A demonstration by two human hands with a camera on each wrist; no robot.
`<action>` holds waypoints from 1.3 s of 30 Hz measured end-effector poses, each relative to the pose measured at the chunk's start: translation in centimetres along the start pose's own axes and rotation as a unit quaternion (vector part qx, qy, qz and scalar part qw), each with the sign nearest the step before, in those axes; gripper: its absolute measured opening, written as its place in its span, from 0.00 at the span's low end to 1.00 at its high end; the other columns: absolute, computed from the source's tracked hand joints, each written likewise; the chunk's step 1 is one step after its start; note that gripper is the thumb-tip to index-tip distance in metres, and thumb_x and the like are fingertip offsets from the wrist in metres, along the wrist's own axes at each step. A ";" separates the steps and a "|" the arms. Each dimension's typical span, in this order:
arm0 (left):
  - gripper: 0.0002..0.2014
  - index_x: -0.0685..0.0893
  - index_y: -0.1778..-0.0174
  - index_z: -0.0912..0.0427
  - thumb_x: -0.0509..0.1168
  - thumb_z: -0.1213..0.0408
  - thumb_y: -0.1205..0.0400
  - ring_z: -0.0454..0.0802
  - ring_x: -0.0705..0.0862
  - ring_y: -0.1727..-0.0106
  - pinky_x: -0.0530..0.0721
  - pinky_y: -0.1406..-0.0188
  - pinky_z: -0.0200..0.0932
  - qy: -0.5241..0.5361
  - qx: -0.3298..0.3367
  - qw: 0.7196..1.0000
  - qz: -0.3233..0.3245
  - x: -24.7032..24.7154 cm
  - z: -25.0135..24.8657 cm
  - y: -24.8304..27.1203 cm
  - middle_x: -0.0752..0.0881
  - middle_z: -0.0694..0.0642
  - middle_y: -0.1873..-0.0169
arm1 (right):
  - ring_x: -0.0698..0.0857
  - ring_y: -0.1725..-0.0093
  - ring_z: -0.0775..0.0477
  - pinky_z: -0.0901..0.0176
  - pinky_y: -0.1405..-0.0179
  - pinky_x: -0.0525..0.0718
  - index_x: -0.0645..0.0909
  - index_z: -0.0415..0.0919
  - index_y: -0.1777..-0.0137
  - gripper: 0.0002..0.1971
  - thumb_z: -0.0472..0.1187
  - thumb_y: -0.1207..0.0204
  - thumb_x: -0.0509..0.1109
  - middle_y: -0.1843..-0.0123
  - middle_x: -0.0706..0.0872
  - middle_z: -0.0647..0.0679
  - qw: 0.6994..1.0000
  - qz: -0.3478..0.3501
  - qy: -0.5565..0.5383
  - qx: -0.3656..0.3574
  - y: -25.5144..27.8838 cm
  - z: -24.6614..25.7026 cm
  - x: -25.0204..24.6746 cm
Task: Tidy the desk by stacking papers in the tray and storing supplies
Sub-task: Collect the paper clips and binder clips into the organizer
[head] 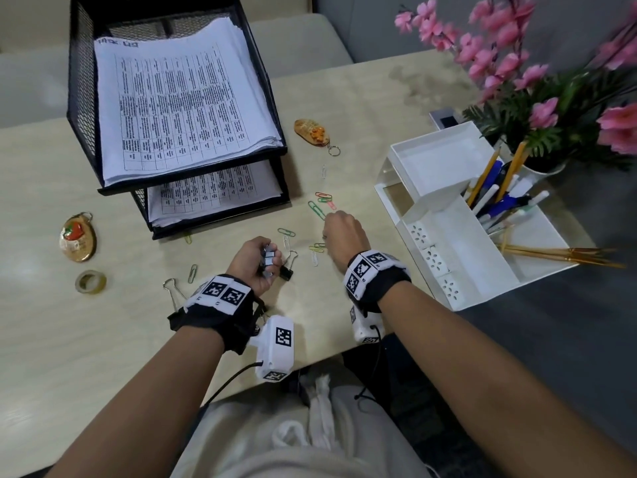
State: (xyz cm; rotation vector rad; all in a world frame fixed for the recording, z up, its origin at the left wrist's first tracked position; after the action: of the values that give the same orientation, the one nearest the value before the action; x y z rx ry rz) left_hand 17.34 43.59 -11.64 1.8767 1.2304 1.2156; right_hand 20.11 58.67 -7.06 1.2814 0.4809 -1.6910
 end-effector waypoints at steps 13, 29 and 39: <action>0.15 0.71 0.70 0.63 0.55 0.67 0.16 0.45 0.77 0.87 0.78 0.86 0.29 -0.028 -0.075 0.990 0.119 16.6 9.1 -0.2 0.75 0.54 0.80 | 0.80 0.58 0.47 0.65 0.57 0.75 0.84 0.32 0.55 0.07 0.26 0.27 0.64 0.59 0.85 0.41 0.942 -0.209 -0.189 0.180 12.3 -14.9 -12.0; 0.15 0.75 0.76 0.56 0.56 0.69 0.22 0.57 0.76 0.65 0.73 0.60 0.48 -0.305 0.106 0.944 0.067 23.7 15.3 -0.1 0.77 0.55 0.75 | 0.80 0.50 0.42 0.61 0.55 0.75 0.81 0.34 0.52 0.08 0.26 0.28 0.64 0.48 0.84 0.37 0.964 -0.097 -0.102 0.228 14.9 -19.8 -9.4; 0.20 0.78 0.73 0.64 0.52 0.62 0.17 0.53 0.80 0.68 0.78 0.54 0.44 -0.265 0.097 0.957 0.061 23.3 15.1 0.4 0.83 0.60 0.71 | 0.82 0.47 0.42 0.65 0.53 0.73 0.81 0.33 0.54 0.10 0.23 0.27 0.61 0.48 0.85 0.38 0.954 -0.126 -0.133 0.237 15.1 -20.9 -10.2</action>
State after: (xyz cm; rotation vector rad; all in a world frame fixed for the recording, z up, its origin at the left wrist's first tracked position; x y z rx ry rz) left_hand 34.92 64.88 -8.94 2.2525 0.9690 0.5893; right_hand 44.33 71.47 -2.54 1.3326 0.0739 -2.2526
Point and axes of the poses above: each hand's wrist, its own y-axis away from the middle knuckle, its own x-axis out of the palm, z = x × y, the point moved 9 cm from there along -y, towards the middle knuckle
